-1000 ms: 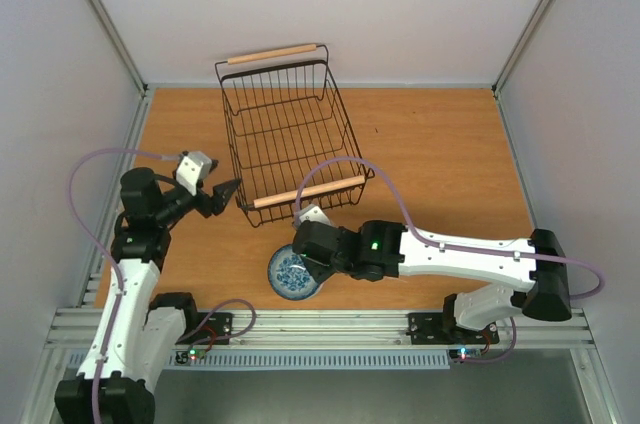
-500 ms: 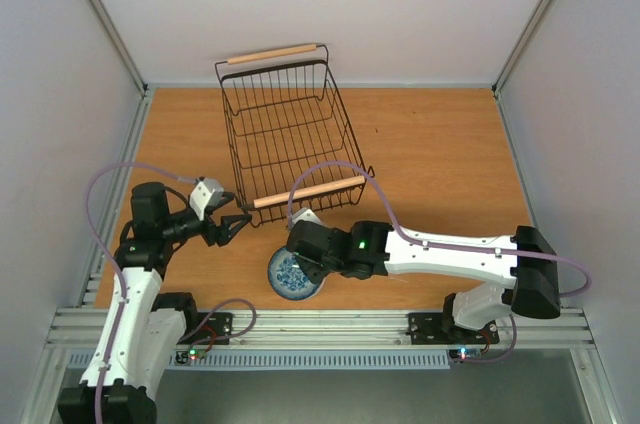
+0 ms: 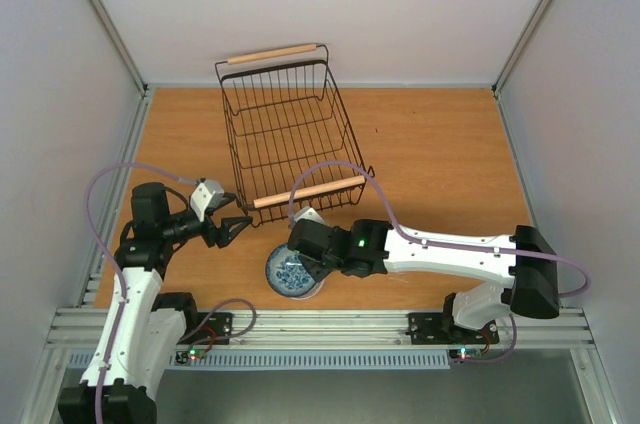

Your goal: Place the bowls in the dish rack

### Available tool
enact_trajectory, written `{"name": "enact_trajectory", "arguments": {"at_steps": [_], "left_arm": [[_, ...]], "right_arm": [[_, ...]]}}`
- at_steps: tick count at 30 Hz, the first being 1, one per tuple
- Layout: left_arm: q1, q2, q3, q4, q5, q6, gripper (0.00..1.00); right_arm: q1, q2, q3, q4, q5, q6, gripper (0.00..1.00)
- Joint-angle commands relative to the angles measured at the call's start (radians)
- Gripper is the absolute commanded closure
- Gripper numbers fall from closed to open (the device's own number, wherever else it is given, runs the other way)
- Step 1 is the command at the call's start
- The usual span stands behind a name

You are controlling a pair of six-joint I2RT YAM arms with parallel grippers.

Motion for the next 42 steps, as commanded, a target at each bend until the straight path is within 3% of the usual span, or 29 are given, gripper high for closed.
{"name": "enact_trajectory", "arguments": {"at_steps": [1, 13, 29, 42], "left_arm": [[0.004, 0.002, -0.012, -0.015, 0.034, 0.022, 0.19], [0.003, 0.016, 0.044, -0.06, 0.036, 0.03, 0.16], [0.003, 0.026, 0.042, -0.102, 0.05, 0.062, 0.15], [0.004, 0.029, 0.036, -0.116, 0.054, 0.079, 0.14]], "right_arm": [[0.0, -0.047, 0.0, -0.006, 0.025, -0.01, 0.97], [0.001, -0.108, 0.054, -0.025, -0.053, -0.096, 0.99], [0.001, 0.03, 0.061, 0.033, -0.082, -0.102, 0.98], [0.002, 0.041, 0.096, -0.005, -0.039, -0.107, 0.83]]}}
